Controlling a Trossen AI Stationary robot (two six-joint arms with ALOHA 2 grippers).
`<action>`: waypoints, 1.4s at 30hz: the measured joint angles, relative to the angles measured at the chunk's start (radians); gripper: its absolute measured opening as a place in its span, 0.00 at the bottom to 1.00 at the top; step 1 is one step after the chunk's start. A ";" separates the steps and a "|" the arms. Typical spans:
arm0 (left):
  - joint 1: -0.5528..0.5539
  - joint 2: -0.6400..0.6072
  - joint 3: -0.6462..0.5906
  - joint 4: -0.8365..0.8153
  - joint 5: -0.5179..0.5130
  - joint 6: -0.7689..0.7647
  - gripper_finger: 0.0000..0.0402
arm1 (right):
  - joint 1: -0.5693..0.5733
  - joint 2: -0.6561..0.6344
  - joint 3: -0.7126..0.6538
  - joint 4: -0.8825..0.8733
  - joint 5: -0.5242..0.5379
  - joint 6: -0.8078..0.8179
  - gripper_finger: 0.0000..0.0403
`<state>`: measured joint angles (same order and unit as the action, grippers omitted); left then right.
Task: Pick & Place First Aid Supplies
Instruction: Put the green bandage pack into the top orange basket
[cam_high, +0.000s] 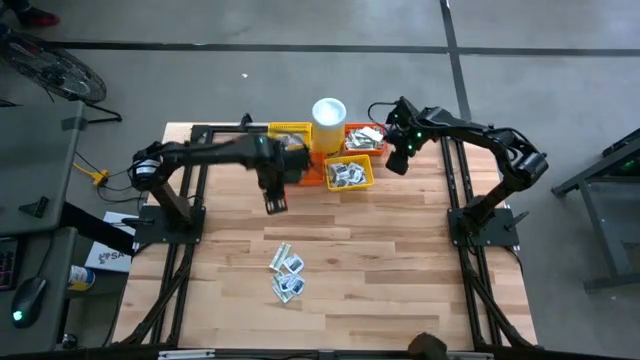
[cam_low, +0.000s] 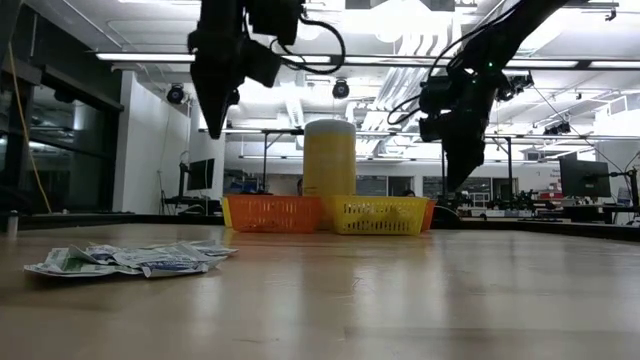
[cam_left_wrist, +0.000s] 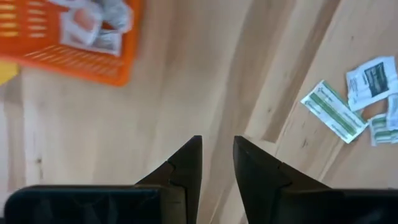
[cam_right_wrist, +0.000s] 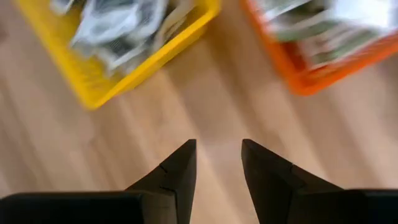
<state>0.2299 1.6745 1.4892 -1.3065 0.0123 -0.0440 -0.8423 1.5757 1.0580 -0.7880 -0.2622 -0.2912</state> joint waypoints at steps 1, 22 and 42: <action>-0.030 0.000 -0.020 0.019 -0.014 -0.012 0.22 | 0.013 0.000 0.000 -0.019 -0.002 -0.009 0.30; -0.324 0.002 -0.485 0.484 0.035 -0.117 0.22 | 0.533 0.000 0.000 -0.132 0.036 0.239 0.30; -0.355 0.002 -0.506 0.671 0.057 0.276 0.42 | 0.986 0.000 0.000 0.018 0.236 0.772 0.30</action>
<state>-0.1253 1.6764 0.9831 -0.6352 0.0693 0.2321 0.1432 1.5757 1.0580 -0.7697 -0.0266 0.4810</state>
